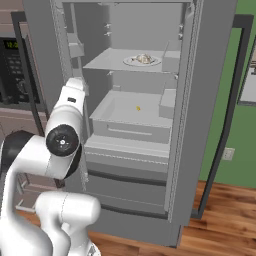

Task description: Retrieve the fish from the fridge and place it on the saucepan with marinade on the stove.

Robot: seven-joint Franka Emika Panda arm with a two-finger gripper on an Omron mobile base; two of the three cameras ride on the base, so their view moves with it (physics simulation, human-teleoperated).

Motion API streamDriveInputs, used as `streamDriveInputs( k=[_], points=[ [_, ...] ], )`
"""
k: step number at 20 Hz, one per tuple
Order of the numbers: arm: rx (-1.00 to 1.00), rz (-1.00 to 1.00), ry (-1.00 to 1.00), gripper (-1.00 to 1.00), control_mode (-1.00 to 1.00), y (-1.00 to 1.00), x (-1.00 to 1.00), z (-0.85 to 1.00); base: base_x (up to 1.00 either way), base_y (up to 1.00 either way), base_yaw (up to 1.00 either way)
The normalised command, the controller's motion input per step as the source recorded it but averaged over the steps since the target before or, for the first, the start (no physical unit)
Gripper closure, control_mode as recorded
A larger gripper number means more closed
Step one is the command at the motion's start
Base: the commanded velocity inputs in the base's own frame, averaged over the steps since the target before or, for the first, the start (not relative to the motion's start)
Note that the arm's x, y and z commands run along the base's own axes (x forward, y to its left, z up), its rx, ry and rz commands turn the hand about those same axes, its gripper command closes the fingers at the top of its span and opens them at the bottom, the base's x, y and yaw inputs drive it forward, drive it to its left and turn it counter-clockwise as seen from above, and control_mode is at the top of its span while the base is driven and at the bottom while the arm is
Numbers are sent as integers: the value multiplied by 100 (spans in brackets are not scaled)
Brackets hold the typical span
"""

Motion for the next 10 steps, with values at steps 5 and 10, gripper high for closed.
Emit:
streamDriveInputs(
  k=[5,10],
  points=[
    [0,0,-4,-100,-100,5,38,-17,0,0,0],
    [0,4,-11,-100,-100,20,33,-5,0,0,0]
  ],
)
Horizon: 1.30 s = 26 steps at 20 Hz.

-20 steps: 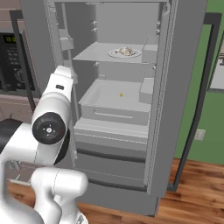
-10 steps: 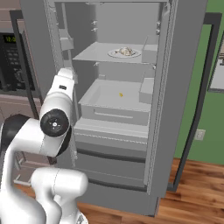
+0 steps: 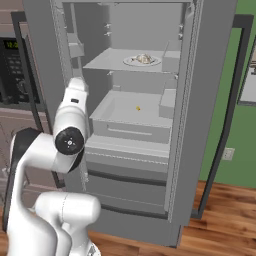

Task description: Retrieve the fish from the fridge and place it on the saucepan with marinade on the stove.

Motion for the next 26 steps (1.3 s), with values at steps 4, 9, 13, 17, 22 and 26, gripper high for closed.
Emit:
streamDriveInputs(
  k=[4,9,13,17,22,26],
  points=[
    [-1,7,-10,-100,-100,22,17,0,0,0,0],
    [0,8,-2,-100,-100,8,17,0,0,0,0],
    [0,5,-1,-100,-100,0,22,0,0,0,0],
    [-1,4,-1,-100,-100,0,23,0,0,0,0],
    [-4,4,-1,-100,-100,0,27,0,0,0,0],
    [-5,3,0,-100,-100,0,29,-3,0,0,0]
  ],
)
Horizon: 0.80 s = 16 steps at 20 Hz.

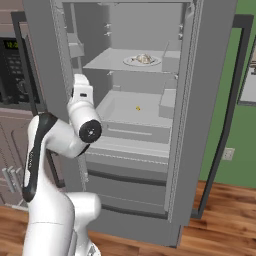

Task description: Retrieve the fish from the fridge and place it on the saucepan with marinade on the stove.

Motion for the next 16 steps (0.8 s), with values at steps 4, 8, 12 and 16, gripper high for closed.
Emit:
streamDriveInputs(
  k=[4,8,12,16],
  points=[
    [-6,2,0,-100,-100,0,35,-14,0,0,0],
    [-8,2,0,-100,-100,4,37,-20,0,0,0],
    [-8,3,-2,-100,-100,25,16,-7,0,0,0],
    [-8,4,-9,-100,-100,44,1,0,0,0,0]
  ],
)
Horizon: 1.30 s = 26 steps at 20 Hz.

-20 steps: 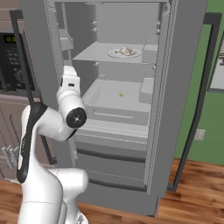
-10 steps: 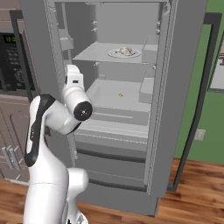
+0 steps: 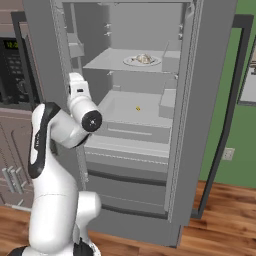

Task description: Retrieve the fish from the fridge and place it on the saucepan with marinade on the stove.

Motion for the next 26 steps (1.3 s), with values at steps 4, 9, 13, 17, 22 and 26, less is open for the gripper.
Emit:
streamDriveInputs(
  k=[4,9,13,17,22,26],
  points=[
    [-7,6,-14,-100,-100,57,-2,0,0,0,0],
    [-7,7,-11,-100,-100,76,-5,-2,0,0,0],
    [-5,12,-6,-100,-100,92,-12,-11,0,0,0],
    [-7,20,-9,-100,-100,100,-64,-27,0,0,0],
    [-7,24,-3,-100,-100,100,-89,-43,0,0,0],
    [-5,24,0,-100,-100,100,-82,-42,0,0,0]
  ],
)
